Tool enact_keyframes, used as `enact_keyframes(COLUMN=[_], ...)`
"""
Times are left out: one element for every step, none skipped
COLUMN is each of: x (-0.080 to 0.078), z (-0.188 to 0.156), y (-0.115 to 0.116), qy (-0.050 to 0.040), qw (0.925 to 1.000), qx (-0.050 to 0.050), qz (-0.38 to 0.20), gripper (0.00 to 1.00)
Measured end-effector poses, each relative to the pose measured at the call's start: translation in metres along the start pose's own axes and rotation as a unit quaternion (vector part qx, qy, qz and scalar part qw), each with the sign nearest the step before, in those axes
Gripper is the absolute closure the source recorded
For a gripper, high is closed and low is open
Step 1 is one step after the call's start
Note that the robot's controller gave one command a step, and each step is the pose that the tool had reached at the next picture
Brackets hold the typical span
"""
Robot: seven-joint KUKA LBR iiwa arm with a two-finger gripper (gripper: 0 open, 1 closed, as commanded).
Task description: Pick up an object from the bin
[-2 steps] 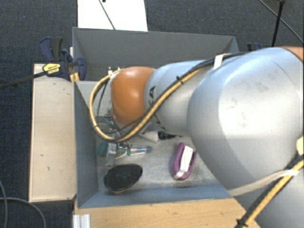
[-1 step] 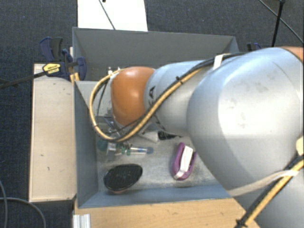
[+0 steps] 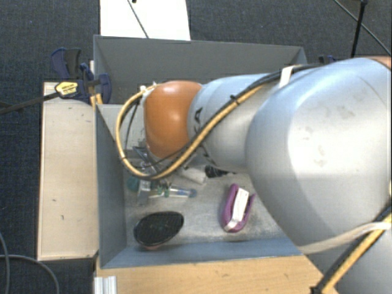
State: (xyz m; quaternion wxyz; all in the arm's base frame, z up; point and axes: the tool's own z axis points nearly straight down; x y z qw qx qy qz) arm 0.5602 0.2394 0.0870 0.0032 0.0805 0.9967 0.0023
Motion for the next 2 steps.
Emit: enact_keyframes(x=[-0.001, -0.003], z=[-0.012, -0.057], y=[0.001, 0.002], qy=[-0.0003, 0.0003], qw=[1.0000, 1.0000], qx=[0.000, 0.000], qz=[0.001, 0.001], gripper=[1.00, 1.00])
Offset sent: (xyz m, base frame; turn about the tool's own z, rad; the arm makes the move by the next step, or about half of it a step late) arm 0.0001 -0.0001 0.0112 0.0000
